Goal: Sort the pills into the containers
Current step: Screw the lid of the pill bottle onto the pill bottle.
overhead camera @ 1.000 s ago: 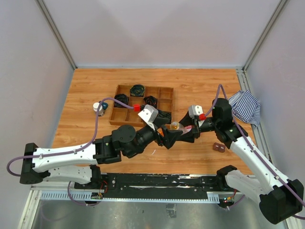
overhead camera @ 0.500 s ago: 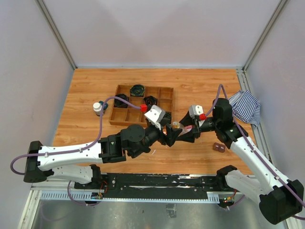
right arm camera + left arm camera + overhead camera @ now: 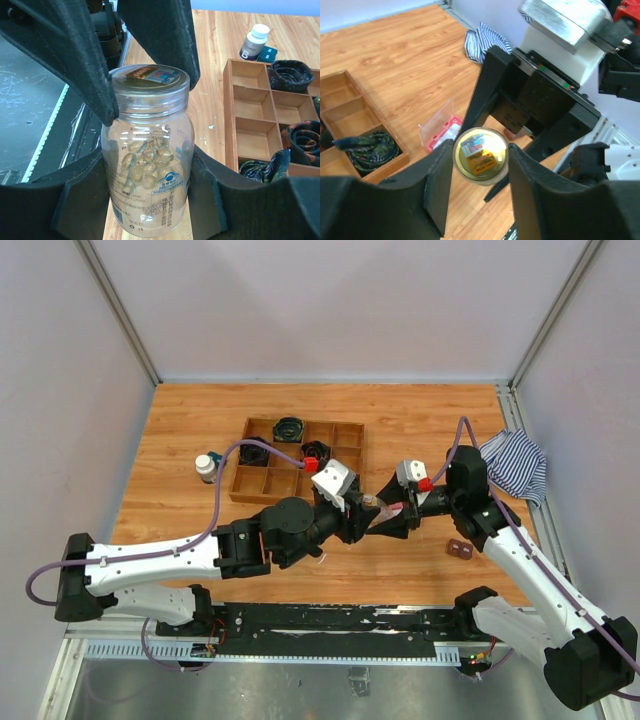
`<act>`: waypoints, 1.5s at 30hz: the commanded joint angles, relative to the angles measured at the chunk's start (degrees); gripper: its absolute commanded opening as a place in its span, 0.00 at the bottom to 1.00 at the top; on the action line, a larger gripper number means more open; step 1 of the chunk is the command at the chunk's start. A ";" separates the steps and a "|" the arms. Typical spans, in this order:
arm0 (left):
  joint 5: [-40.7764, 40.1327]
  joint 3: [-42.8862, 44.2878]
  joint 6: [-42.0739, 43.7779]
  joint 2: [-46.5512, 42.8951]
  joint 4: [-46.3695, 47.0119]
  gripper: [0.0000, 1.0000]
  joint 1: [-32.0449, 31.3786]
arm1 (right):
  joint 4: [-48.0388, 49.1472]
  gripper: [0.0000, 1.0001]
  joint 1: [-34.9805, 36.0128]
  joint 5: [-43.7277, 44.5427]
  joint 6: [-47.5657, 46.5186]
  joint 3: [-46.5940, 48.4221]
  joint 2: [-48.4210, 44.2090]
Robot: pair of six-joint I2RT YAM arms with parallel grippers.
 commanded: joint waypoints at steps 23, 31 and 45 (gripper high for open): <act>47.65 -2.71 37.40 -5.34 -2.48 0.14 15.54 | 0.09 0.01 -0.90 -1.39 0.14 1.59 -0.68; 46.50 -6.86 28.89 -12.48 7.50 0.99 17.63 | 0.06 0.01 -0.90 -1.48 0.07 1.64 -0.91; 22.65 -9.42 -6.46 -15.86 4.22 0.77 14.84 | 0.02 0.01 -0.90 -1.57 0.05 1.61 -1.11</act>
